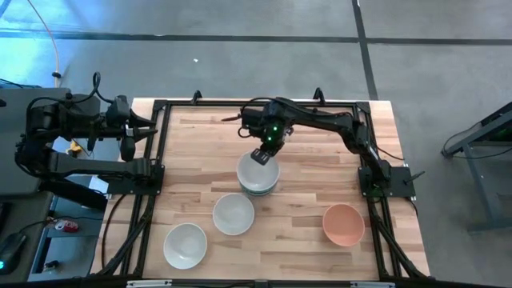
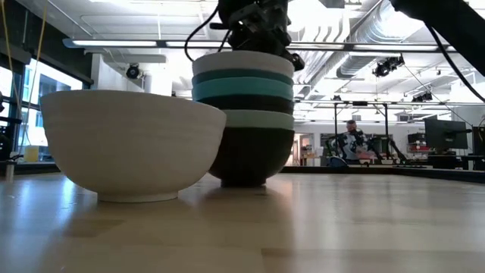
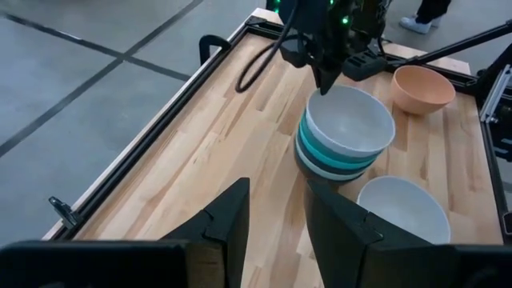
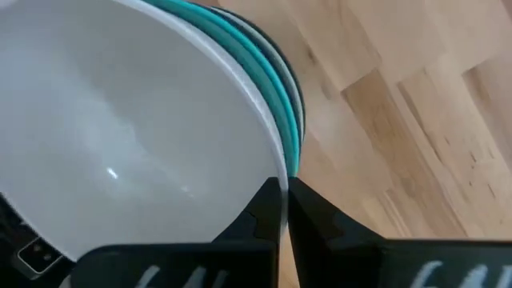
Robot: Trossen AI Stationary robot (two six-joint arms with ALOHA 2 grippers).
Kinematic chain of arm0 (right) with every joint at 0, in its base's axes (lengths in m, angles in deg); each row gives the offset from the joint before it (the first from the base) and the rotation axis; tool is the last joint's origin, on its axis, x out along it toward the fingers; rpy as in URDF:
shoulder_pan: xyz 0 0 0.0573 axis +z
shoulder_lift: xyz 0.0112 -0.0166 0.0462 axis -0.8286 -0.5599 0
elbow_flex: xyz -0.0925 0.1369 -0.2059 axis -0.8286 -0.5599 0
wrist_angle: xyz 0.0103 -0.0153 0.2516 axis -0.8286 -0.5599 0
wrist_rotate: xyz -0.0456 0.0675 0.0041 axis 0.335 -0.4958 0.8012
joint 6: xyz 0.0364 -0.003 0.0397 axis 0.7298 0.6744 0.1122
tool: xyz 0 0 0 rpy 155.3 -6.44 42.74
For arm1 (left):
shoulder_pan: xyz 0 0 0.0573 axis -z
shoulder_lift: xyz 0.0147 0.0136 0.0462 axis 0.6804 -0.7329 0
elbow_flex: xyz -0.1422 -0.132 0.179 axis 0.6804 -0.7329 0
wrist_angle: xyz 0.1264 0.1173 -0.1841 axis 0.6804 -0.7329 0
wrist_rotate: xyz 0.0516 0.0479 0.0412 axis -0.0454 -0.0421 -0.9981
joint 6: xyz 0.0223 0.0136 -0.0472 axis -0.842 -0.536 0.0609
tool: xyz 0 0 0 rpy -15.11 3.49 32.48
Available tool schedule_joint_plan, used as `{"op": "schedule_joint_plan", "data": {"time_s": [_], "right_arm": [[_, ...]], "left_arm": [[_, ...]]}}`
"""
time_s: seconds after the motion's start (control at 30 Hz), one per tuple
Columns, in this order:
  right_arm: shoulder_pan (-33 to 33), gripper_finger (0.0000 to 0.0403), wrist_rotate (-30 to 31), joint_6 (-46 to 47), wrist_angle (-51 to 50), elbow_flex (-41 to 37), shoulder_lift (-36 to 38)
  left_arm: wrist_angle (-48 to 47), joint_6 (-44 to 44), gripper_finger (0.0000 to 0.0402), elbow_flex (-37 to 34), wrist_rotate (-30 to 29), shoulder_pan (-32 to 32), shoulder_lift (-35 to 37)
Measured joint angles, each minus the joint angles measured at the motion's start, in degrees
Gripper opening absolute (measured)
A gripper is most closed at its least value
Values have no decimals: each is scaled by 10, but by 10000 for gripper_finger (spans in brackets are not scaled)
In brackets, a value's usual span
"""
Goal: Nest bowls inside each other
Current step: Stack the top right white bowl on top of the green bowl, then stack the top white bowl on top of the white bowl
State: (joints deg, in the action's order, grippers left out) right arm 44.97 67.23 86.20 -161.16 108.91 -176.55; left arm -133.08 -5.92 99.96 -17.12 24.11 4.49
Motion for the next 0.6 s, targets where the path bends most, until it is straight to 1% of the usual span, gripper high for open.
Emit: {"op": "schedule_joint_plan", "data": {"time_s": [0.27,0.33,0.5,0.6], "right_arm": [[0,5,-7,-2,-1,-11,0],[0,21,-7,-2,0,-11,0],[0,84,-5,-4,-1,-11,0],[0,113,-5,-4,0,-11,0]], "left_arm": [[0,5,110,0,0,0,0],[0,5,110,0,0,0,0],[0,4,110,0,1,0,0],[0,4,110,0,1,0,0]]}}
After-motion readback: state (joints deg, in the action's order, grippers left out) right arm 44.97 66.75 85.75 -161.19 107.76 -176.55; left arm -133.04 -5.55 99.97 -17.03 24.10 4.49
